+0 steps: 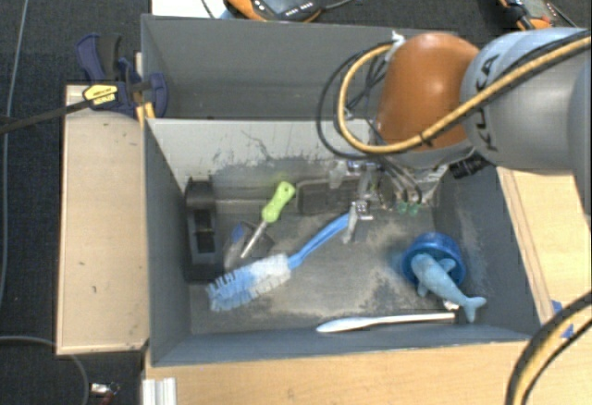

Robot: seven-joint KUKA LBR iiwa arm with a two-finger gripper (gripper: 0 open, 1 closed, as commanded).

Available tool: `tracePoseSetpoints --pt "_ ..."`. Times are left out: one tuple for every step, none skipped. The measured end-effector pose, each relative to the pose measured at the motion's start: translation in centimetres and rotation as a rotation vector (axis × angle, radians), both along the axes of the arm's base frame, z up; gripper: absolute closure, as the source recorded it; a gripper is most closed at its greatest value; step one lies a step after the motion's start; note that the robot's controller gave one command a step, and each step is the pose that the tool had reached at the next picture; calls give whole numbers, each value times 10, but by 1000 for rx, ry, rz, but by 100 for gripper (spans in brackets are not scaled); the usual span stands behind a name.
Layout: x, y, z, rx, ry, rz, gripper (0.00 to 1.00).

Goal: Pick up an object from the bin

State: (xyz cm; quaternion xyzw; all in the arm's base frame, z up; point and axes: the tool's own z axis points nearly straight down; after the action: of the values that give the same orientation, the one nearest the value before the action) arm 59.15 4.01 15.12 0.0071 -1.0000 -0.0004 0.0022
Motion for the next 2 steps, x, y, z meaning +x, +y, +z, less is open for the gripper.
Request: tracePoseSetpoints --pt "2 0 5 0 -8 -1 0" --pt "-20 -12 -49 0 -3 -113 0"
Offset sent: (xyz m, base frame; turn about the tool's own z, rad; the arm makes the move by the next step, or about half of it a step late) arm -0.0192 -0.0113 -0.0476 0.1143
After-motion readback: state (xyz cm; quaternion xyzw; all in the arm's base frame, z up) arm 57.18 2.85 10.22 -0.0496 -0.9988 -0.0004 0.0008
